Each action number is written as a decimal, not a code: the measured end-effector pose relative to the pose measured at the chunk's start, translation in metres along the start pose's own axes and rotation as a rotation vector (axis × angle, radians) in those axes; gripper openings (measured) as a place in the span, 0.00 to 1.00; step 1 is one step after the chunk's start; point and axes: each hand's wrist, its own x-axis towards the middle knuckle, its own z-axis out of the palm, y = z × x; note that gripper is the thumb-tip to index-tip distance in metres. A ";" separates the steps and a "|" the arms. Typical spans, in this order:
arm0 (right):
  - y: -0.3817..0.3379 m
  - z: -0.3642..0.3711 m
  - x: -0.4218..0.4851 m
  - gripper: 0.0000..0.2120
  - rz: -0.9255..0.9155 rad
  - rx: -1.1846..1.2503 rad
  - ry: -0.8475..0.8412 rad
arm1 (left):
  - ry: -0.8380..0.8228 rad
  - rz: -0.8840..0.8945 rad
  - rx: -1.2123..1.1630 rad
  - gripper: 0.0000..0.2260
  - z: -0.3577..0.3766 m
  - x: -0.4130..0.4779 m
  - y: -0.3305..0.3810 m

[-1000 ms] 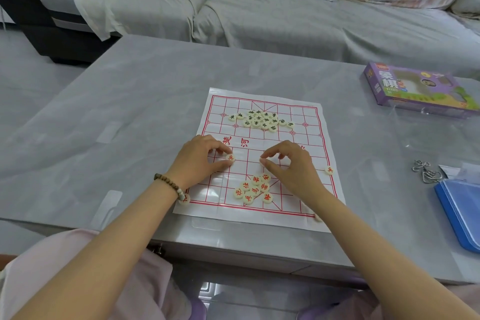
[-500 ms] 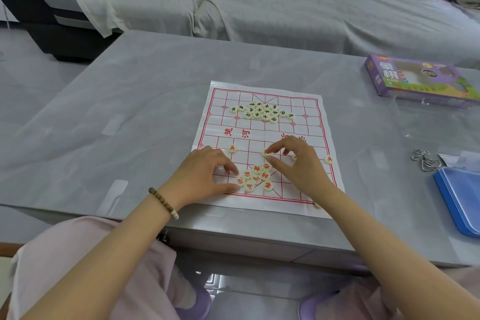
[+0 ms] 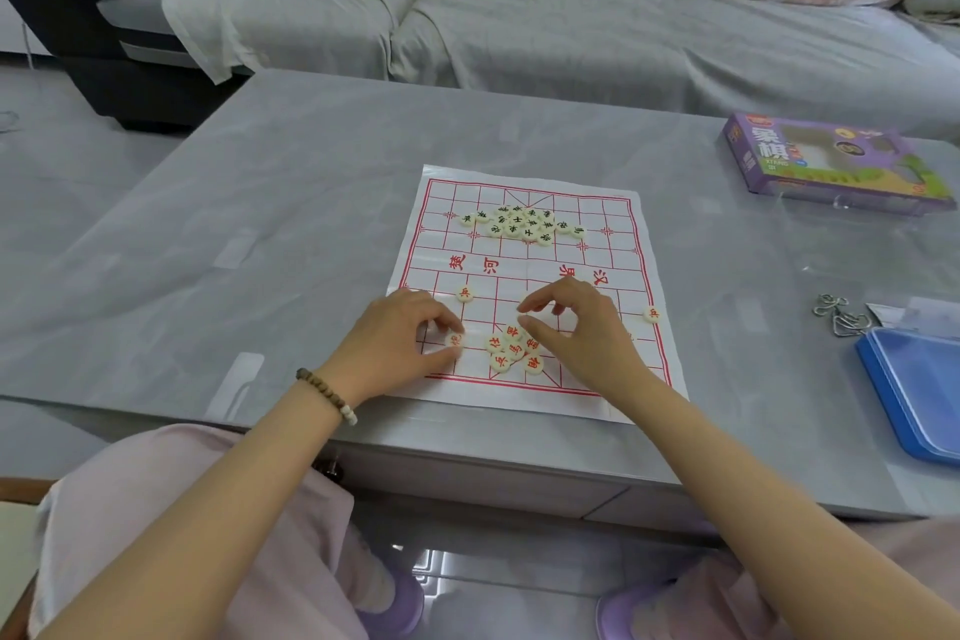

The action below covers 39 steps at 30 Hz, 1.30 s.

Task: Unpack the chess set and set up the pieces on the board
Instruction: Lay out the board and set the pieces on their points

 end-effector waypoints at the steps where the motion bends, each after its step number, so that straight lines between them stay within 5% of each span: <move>1: -0.001 0.001 -0.001 0.04 0.004 -0.003 -0.010 | 0.014 -0.019 -0.007 0.11 -0.005 -0.001 -0.006; 8: -0.005 0.007 0.000 0.05 -0.012 0.001 -0.030 | 0.066 -0.099 -0.010 0.20 -0.017 -0.005 -0.025; 15: -0.009 0.010 0.003 0.04 -0.033 -0.009 -0.036 | 0.128 -0.098 0.012 0.14 -0.011 0.000 -0.026; 39: 0.009 -0.015 0.010 0.03 0.053 -0.012 0.064 | 0.127 -0.120 0.014 0.17 -0.010 0.007 -0.022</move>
